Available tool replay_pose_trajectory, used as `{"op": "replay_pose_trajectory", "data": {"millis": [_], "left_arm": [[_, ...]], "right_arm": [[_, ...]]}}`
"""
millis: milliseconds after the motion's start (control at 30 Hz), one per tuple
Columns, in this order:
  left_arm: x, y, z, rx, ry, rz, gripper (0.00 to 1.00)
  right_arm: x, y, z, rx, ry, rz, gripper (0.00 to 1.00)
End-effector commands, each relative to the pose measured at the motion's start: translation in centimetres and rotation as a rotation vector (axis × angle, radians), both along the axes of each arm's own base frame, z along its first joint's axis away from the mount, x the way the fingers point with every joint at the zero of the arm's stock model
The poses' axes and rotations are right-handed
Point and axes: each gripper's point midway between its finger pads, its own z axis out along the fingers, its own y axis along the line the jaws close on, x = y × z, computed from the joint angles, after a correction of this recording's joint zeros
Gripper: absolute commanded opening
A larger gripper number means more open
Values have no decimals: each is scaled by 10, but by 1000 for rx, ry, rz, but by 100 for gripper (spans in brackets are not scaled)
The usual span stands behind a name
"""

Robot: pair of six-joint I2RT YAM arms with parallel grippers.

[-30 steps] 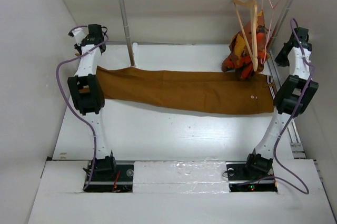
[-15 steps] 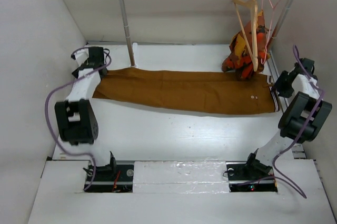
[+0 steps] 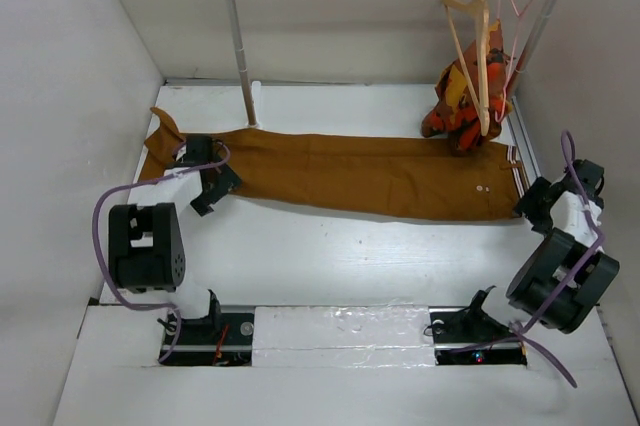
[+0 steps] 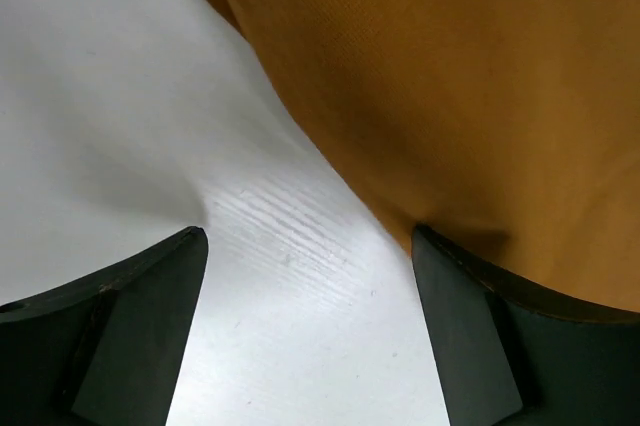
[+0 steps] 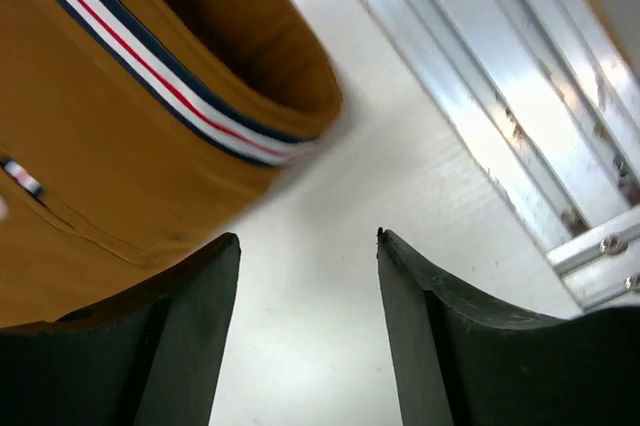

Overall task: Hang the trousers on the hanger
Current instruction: Fold the trousers at the center of the board.

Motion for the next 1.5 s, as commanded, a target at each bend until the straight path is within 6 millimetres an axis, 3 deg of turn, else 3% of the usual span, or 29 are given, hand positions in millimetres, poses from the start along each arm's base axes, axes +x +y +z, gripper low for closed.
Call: {"op": "replay_pose_trajectory", "data": {"millis": [0,33,167,333,367,400,433,467,500,533,667,700,733,800,833,900,933,1000,1033,1133,1167,1233,1267,1300,1333,1367,1433,1467], "left_arm": [[23,-20,3,-112,-44,-33,80],[25,-19,-5,-112,-26,-21,79],[39,-19,-17,-128,-23,16,76],[56,-12,-15,-105,-51,69,64],[59,-13,-14,-93,-60,73,61],[61,-12,-13,-91,-66,77,55],[63,-11,-14,-83,-68,80,31],[60,-11,-16,-66,-52,82,18],[61,-10,-15,-62,-47,85,0],[58,-10,-18,-60,-30,87,0],[35,3,-18,12,14,98,0],[17,5,-27,25,55,93,0],[12,7,-19,34,37,95,0],[-19,11,-28,59,93,97,0],[-25,15,-19,64,71,108,0],[-55,16,-26,57,120,110,0],[-60,14,-15,48,90,98,0],[-76,8,-13,20,100,83,0],[-77,4,-2,-1,61,81,0],[-76,-9,25,-22,-6,49,0],[-79,-12,30,-55,1,48,0],[-75,-17,41,-76,-7,17,21],[-81,-17,41,-73,24,12,28],[-79,-14,47,-69,16,16,50],[-77,-14,54,-67,-8,10,60],[-75,-9,60,-39,-28,18,67],[-60,-1,84,7,-105,38,68],[-51,4,93,34,-145,51,68]], "right_arm": [[4,10,11,-19,-54,58,64],[4,15,10,-12,-66,65,65],[8,19,-28,47,-52,47,66],[46,19,-46,104,-107,47,62],[58,20,-43,98,-142,67,56],[62,20,-46,111,-151,71,45],[65,25,-46,125,-152,75,31],[60,27,-48,143,-123,67,12],[57,28,-47,143,-111,65,6],[51,25,-45,113,-91,67,0],[4,20,-43,41,33,46,0],[-10,22,-48,42,61,39,0],[-18,18,-39,12,50,34,0],[-44,15,-38,24,69,-13,0],[-54,19,-39,30,72,-18,0],[-58,27,-21,27,10,-13,0],[-54,25,-3,9,-19,-19,0],[-64,26,20,-21,-15,-38,0],[-57,26,34,-48,-19,-27,0],[-59,28,39,-63,10,4,3],[-53,25,44,-88,-1,20,17],[-47,21,43,-102,32,44,37],[-40,14,57,-125,14,43,44],[-34,9,62,-137,5,40,53],[-26,7,61,-127,12,50,54],[-20,4,65,-122,8,54,54],[3,-8,88,-146,-68,31,54],[24,-5,99,-128,-159,70,54]]}}
